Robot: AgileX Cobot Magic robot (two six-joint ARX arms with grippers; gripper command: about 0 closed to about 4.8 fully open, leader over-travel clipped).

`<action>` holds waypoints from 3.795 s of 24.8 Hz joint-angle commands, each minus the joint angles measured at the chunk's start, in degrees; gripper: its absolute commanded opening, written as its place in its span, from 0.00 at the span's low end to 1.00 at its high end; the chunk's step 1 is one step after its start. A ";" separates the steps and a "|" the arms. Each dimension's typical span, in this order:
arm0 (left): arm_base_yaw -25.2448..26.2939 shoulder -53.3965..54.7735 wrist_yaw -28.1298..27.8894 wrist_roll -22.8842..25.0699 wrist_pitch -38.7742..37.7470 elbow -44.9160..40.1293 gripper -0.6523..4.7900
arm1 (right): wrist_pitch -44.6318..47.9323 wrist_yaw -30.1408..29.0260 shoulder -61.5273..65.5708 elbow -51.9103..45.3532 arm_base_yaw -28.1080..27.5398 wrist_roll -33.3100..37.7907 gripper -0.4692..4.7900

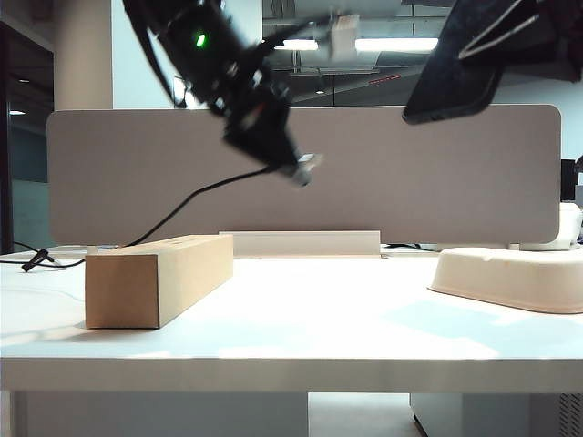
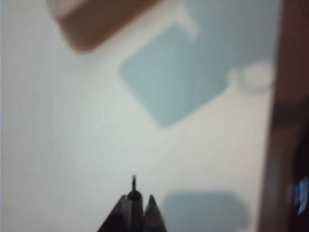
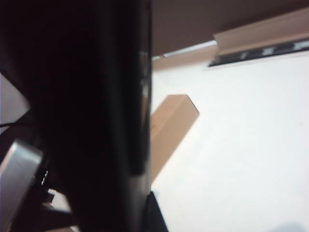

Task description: Pick up the charging cable and the phone, plug the charging cable into the charging port on the phone, and finally place them back on the table.

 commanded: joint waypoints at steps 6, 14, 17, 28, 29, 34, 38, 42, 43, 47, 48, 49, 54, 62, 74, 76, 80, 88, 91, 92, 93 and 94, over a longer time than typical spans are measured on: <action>-0.02 -1.40 20.09 -19.96 3.23 1.40 0.11 | 9.11 -5.49 -0.37 0.50 0.07 4.46 0.08; 0.09 -1.46 28.57 -23.58 3.26 1.18 0.11 | 14.05 -8.35 -0.39 0.48 0.04 10.21 0.08; 0.39 -1.53 32.20 -23.78 3.23 1.18 0.11 | 16.55 -10.12 -0.39 0.48 0.04 14.47 0.08; 2.82 -5.44 41.83 -25.53 2.49 1.14 0.11 | 29.46 -15.02 -0.37 0.48 -2.29 34.12 0.08; 3.30 -6.05 43.47 -26.67 3.10 1.14 0.11 | 29.73 -15.04 -0.39 0.48 -2.27 34.56 0.08; 5.35 -6.16 52.89 -43.45 14.03 1.14 0.11 | 30.25 -16.48 -0.37 0.48 -1.97 36.06 0.08; 5.29 -5.77 54.16 -45.35 14.43 1.14 0.11 | 32.61 -16.50 -0.35 0.48 -1.97 37.70 0.08; 5.31 -4.48 59.69 -46.86 14.40 1.14 0.11 | 37.27 -16.52 -0.33 0.48 -1.95 40.52 0.08; 5.31 -4.33 60.78 -46.88 14.56 1.14 0.11 | 37.73 -16.52 -0.33 0.48 -1.92 41.11 0.08; 4.90 -4.28 62.25 -48.19 16.48 1.14 0.11 | 38.51 -17.14 -0.31 0.46 -1.90 42.97 0.08; 4.87 -4.28 62.75 -48.72 17.25 1.14 0.11 | 38.51 -17.16 -0.31 0.46 -1.90 43.12 0.08; 4.79 -4.17 62.75 -49.48 17.90 1.14 0.11 | 38.51 -17.20 -0.31 0.46 -1.90 43.12 0.08; 3.63 -1.25 63.17 -56.08 25.31 1.16 0.11 | 38.53 -18.47 -0.31 0.46 -1.88 43.34 0.08; 3.63 -0.39 64.63 -64.02 34.73 1.20 0.11 | 38.53 -18.64 -0.31 0.46 -1.88 43.50 0.08; 3.58 0.46 63.93 -64.61 35.01 1.20 0.11 | 38.56 -18.64 -0.28 0.46 -1.88 43.52 0.08; 3.50 0.90 62.75 -64.63 35.32 1.20 0.11 | 38.51 -18.67 -0.28 0.46 -1.88 43.52 0.08; 3.48 1.77 62.51 -66.42 36.59 1.20 0.11 | 38.47 -19.08 -0.22 0.44 -0.98 43.47 0.08; 3.61 1.77 63.19 -71.87 41.33 1.20 0.11 | 34.99 -23.34 1.01 0.37 1.05 40.74 0.08; 4.37 1.77 65.22 -72.57 40.00 1.20 0.11 | 33.29 -26.88 1.11 0.37 0.92 39.80 0.08; 4.94 1.77 65.77 -72.54 39.30 1.20 0.11 | 33.31 -27.21 1.11 0.37 0.92 39.80 0.08; 5.49 1.77 65.75 -72.35 38.27 1.18 0.11 | 33.29 -27.19 1.11 0.37 0.85 39.78 0.08; 5.99 1.77 65.59 -72.06 37.70 1.18 0.11 | 33.29 -27.19 1.11 0.37 0.85 39.65 0.08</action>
